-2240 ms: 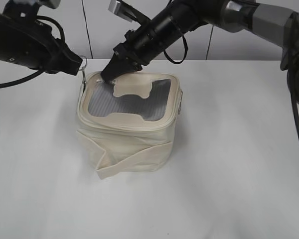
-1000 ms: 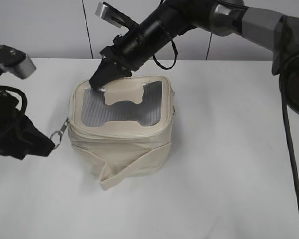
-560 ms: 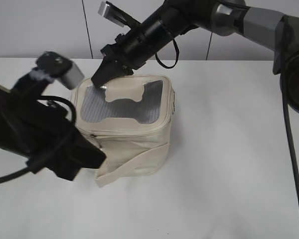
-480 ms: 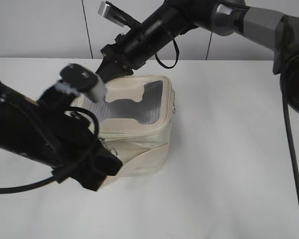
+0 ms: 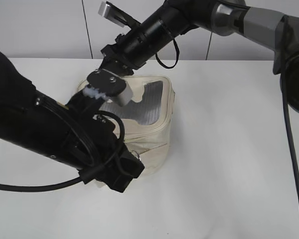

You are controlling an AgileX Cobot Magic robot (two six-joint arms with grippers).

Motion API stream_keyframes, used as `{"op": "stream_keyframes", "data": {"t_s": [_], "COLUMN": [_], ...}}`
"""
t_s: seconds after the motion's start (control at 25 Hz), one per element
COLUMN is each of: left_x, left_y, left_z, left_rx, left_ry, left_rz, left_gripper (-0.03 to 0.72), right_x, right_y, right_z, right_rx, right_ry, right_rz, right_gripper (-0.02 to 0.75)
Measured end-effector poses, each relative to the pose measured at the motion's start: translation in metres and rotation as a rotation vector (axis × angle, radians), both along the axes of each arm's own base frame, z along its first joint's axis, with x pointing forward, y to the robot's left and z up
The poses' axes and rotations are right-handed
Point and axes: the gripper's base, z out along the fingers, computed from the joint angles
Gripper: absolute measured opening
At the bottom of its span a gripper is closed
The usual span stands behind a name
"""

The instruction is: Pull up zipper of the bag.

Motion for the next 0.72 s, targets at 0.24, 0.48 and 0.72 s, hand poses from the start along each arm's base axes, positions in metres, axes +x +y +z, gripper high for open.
{"op": "stream_keyframes", "data": {"t_s": [0.24,0.48,0.72], "left_x": [0.007,0.034,0.08], "left_y": [0.028,0.089,0.099], "left_z": [0.017,0.056,0.068], "left_rx": [-0.009,-0.083,-0.073], "left_ry": [0.076,-0.057,-0.113], "left_rz": [0.049,0.293,0.327], "left_gripper": [0.285,0.335,0.337], "right_x": [0.016,0.039,0.039], "right_y": [-0.023,-0.082,-0.142], "right_z": [0.004,0.021,0.022], "right_rx": [0.008,0.006,0.006], "right_ry": [0.004,0.041,0.117], "right_rz": [-0.082,-0.183,-0.304], "right_gripper": [0.336,0.361,0.332]}}
